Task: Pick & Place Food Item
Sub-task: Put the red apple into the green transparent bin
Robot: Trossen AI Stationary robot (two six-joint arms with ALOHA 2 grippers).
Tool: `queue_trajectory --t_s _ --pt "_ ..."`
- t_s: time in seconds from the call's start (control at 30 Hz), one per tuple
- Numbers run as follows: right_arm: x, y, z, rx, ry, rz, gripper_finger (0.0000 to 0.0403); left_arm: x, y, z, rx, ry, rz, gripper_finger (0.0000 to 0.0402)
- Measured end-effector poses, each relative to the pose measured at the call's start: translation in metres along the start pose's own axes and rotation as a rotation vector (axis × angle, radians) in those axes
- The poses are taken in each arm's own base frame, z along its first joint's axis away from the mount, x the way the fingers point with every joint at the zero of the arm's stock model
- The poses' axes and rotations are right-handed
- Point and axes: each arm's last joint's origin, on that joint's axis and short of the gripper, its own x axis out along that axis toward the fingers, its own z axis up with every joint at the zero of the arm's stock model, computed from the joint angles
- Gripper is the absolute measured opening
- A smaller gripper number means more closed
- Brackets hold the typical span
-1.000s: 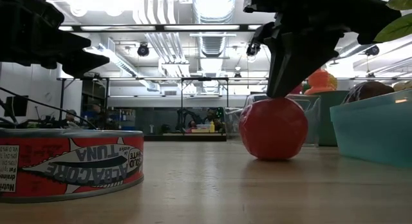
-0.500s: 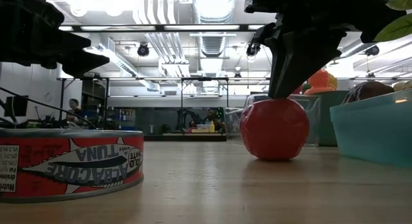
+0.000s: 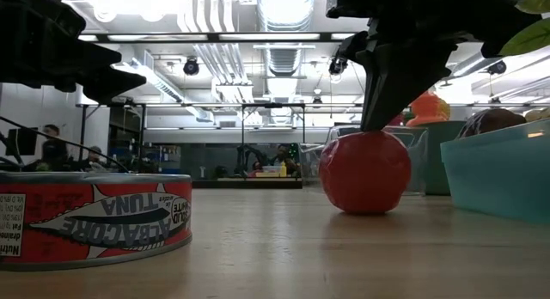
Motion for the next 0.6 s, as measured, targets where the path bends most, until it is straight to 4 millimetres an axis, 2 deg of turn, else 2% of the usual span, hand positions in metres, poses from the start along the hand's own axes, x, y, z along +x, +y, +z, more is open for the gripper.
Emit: queue_trajectory --t_s 0.6 --pt "-0.0037 -0.0007 0.0031 0.019 -0.013 -0.002 0.0009 0.0 0.0 0.0 0.0 0.0 0.0 0.039"
